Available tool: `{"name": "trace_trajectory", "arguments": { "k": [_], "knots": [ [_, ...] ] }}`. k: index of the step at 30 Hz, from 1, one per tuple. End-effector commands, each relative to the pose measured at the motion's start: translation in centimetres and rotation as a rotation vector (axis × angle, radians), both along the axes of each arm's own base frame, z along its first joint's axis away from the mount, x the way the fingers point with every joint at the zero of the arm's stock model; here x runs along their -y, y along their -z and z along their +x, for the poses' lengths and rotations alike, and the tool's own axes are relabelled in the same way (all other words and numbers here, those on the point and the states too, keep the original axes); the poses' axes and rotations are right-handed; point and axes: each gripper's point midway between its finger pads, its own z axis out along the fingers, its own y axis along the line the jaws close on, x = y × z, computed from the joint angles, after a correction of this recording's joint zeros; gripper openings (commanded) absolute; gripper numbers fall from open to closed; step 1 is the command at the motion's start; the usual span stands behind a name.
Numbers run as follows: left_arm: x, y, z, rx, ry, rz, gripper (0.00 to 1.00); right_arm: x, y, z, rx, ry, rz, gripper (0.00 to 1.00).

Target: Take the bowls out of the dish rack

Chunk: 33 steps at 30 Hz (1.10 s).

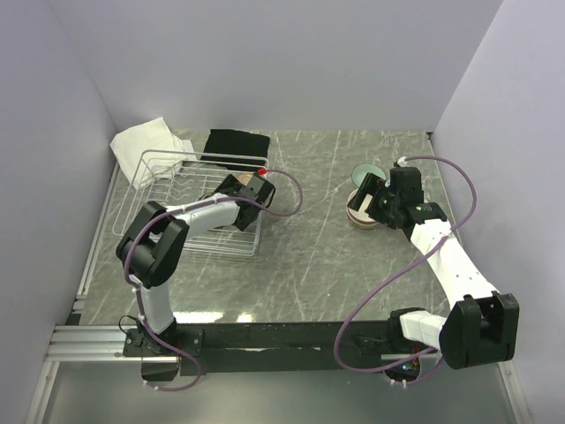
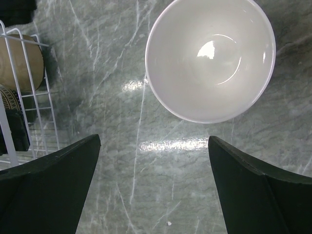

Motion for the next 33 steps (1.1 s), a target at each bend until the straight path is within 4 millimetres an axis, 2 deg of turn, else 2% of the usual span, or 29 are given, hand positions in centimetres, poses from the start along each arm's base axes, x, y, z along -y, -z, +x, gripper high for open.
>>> {"name": "trace_trajectory", "arguments": {
  "k": [1, 8, 14, 24, 31, 33],
  "knots": [
    [0.3, 1.1, -0.2, -0.022, -0.025, -0.015, 0.99, -0.5, -0.2, 0.4, 0.029, -0.025, 0.006, 1.0],
    [-0.6, 1.4, 0.1, 0.009, -0.087, 0.044, 1.0, -0.7, 0.1, 0.4, 0.02, -0.033, 0.015, 1.0],
    [-0.8, 0.4, 0.2, 0.046, -0.109, 0.042, 0.89, -0.8, 0.0, 0.5, 0.023, -0.035, 0.018, 1.0],
    [-1.0, -3.2, 0.5, 0.102, -0.119, 0.023, 0.65, -1.0, -0.2, 0.5, 0.026, -0.042, 0.029, 1.0],
    [-1.5, -5.4, 0.3, 0.133, -0.135, 0.024, 0.59, -1.1, -0.5, 0.6, 0.032, -0.044, 0.031, 1.0],
    [-1.7, -6.1, 0.3, 0.148, -0.14, 0.016, 0.53, -1.2, -0.5, 0.6, 0.033, -0.045, 0.035, 1.0]
  ]
}}
